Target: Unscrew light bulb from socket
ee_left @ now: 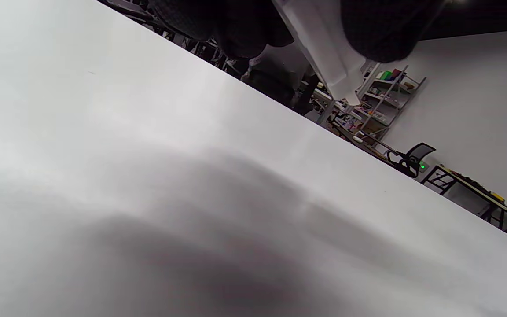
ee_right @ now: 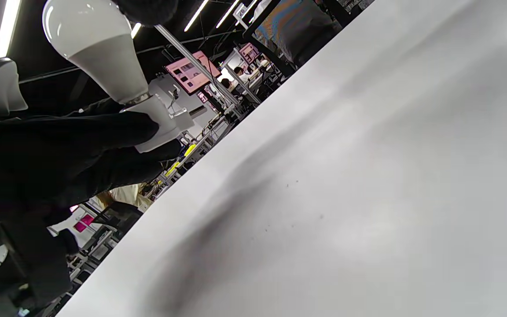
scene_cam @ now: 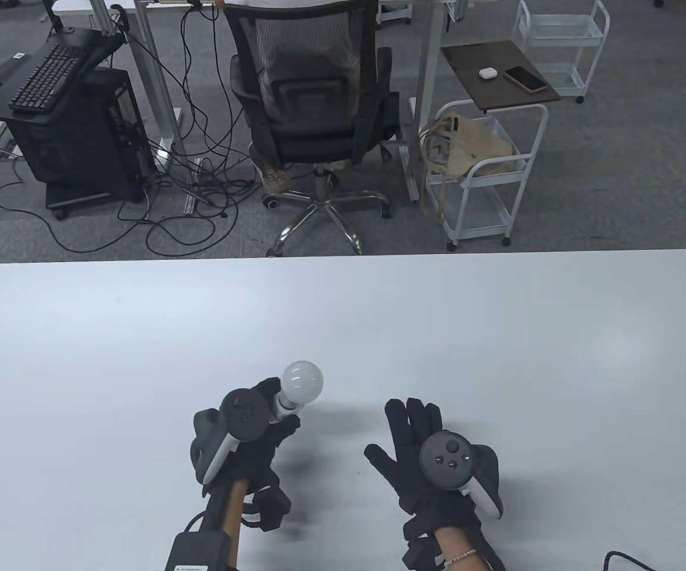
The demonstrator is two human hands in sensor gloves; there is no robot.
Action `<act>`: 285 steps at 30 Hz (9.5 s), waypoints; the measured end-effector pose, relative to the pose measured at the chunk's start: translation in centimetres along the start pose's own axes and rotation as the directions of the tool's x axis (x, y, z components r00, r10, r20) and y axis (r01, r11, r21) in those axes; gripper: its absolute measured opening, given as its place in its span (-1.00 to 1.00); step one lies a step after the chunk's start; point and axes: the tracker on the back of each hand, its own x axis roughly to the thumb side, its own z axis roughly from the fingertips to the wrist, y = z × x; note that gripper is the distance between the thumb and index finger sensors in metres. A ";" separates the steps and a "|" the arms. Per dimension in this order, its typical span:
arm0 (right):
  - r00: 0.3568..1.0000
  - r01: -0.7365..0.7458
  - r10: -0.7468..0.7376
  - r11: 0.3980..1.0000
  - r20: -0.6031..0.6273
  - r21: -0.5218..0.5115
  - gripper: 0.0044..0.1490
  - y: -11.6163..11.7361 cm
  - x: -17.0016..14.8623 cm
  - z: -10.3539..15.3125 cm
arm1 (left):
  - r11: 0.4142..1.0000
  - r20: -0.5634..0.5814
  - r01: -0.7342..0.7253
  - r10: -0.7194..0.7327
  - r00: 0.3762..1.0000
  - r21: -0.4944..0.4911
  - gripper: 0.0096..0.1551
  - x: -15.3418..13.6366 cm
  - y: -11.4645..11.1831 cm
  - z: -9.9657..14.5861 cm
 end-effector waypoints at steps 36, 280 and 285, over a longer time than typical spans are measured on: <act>0.936 0.339 -0.349 0.931 -0.051 -0.138 -0.12 -1.2 -2.9 -0.2 | 0.995 0.308 0.094 -0.084 0.948 -0.017 -0.17 4.5 -4.2 3.5; 0.745 -0.402 0.114 0.863 -0.658 -0.306 0.08 -4.9 -5.8 -5.8 | 0.971 0.336 -0.138 0.199 0.921 -0.195 -0.16 2.6 -3.6 3.2; 0.746 -0.391 0.104 0.868 -0.658 -0.306 0.09 -5.2 -6.0 -5.7 | 0.971 0.336 -0.136 0.197 0.921 -0.196 -0.16 2.6 -3.6 3.2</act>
